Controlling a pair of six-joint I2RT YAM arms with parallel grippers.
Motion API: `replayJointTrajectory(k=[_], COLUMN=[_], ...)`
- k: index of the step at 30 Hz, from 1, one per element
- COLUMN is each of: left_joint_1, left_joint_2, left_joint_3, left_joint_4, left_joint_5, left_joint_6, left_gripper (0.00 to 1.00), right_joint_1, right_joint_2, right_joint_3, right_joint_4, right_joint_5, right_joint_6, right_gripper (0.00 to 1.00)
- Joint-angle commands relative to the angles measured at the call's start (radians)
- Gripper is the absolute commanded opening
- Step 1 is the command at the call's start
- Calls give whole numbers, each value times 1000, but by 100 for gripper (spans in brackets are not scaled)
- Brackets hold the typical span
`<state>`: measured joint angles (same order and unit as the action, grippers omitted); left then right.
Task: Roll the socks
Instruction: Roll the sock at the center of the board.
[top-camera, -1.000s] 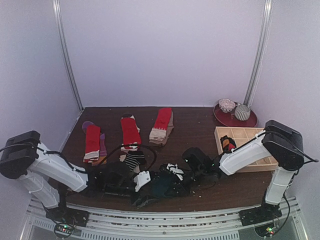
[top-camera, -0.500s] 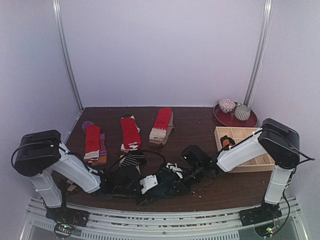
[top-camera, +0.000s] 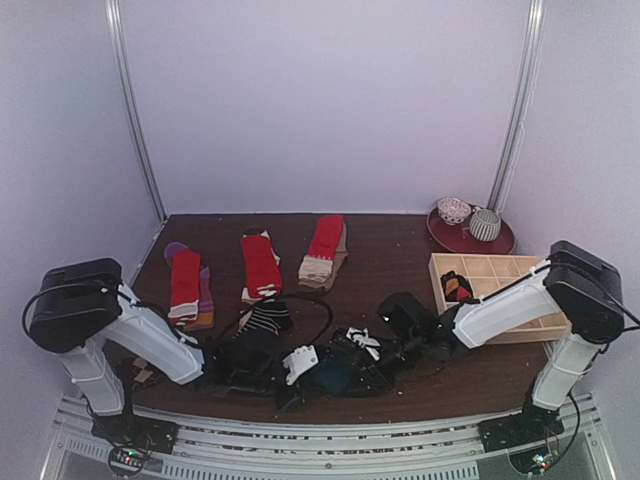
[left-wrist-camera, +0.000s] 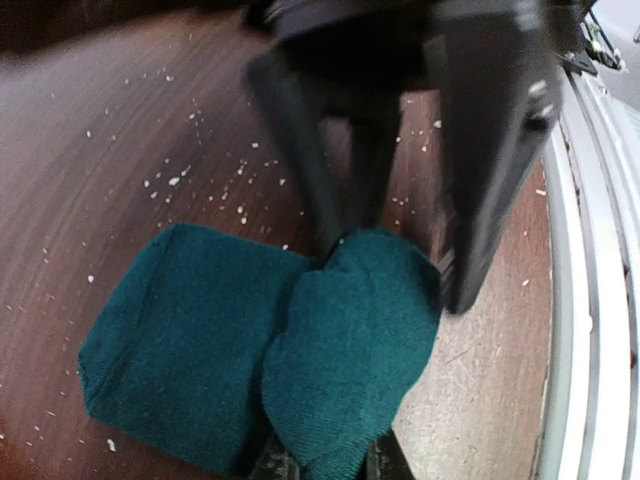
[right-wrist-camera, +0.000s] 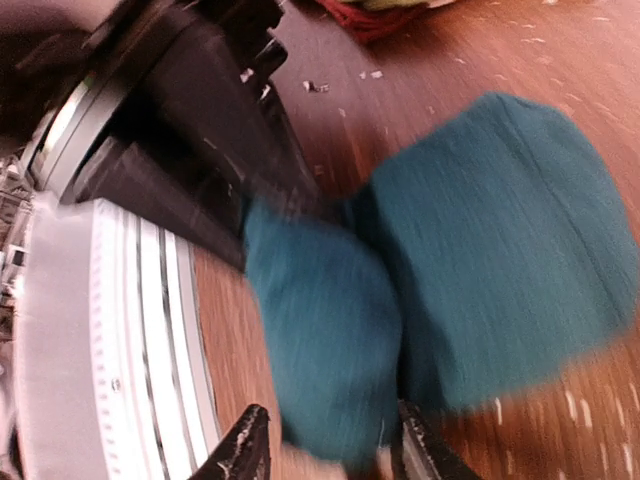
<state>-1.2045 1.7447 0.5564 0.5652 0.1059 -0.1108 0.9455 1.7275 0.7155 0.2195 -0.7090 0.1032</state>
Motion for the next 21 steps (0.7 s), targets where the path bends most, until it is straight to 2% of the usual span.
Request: replayJointTrajectory(k=[1,5,10,14,21], left_joint_1=[29,67,106,120,127], left_joint_2=[30,100,171,203,211], left_joint_3=[35,51,32,30,27], left_joint_4=[-258,-296,-258,-264,-261], left_joint_5=[116,238,359,393,426], left_joint_6=[-162,-239,-308,-311,-308], left_gripper=[0,0,0,0,1], right_joint_1=[11,91,187,209,218], right_joint_2=[-201,-358,-343,-247,-140], right_joint_3=[-154,-260,-284,-256,-238], right_joint_4=[166,302,345,351,389], right_joint_5=[225,401,490,531,562], right_joint_6=[11,-167,-402,-446,-429], right_gripper=[44,51,59,60,59])
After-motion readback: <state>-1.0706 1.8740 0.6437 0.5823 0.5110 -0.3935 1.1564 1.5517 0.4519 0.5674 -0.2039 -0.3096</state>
